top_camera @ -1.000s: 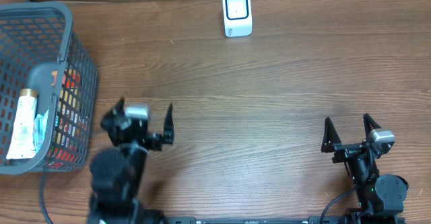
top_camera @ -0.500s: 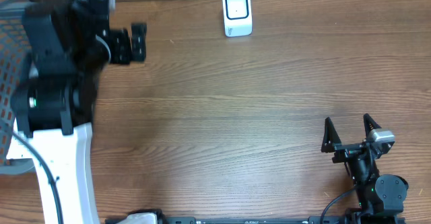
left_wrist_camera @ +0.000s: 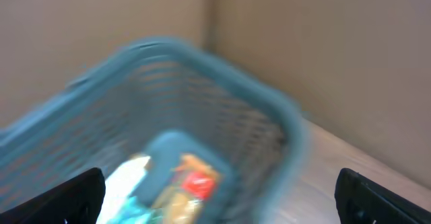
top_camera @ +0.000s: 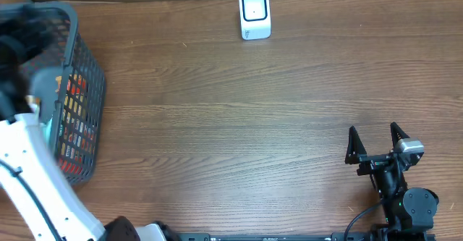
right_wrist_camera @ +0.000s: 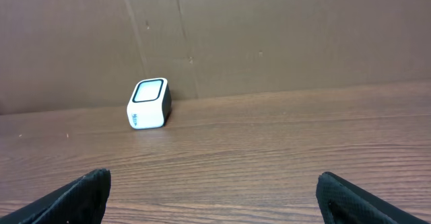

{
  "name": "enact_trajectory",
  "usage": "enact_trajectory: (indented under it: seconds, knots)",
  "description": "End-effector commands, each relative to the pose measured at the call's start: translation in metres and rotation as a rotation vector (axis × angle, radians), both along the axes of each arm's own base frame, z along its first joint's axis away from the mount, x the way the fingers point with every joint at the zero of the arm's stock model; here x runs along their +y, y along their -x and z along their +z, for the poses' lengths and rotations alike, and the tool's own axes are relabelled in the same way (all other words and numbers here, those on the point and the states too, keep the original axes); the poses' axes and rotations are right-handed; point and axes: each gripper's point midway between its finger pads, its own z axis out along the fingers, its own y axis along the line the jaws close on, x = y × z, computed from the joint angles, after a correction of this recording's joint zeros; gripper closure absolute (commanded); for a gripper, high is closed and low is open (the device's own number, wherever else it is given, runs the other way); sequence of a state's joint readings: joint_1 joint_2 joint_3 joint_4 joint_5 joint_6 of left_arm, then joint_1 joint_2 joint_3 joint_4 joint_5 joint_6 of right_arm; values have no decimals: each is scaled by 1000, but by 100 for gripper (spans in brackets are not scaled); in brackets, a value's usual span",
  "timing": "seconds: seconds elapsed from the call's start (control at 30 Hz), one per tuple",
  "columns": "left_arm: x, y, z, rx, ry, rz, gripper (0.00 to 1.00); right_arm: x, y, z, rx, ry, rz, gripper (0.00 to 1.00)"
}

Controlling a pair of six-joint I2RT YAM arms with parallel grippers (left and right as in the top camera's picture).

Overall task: Scan the item barcode
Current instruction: 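Reach the left gripper into the basket and grasp the spaghetti package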

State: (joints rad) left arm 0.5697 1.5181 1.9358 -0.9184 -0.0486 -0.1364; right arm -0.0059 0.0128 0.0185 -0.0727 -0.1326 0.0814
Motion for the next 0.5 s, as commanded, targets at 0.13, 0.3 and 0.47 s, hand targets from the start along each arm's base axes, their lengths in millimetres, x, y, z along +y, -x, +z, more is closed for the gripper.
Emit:
enact_trajectory:
  seconds: [0.13, 0.3, 0.47]
  knots:
    - [85, 33, -66, 164, 108, 122, 0, 1, 0, -2, -3, 1, 5, 0]
    - [108, 19, -139, 329, 187, 46, 0, 1, 0, -2, -3, 1, 5, 0]
    - [108, -1, -198, 436, 249, -75, 0, 1, 0, -2, -3, 1, 5, 0]
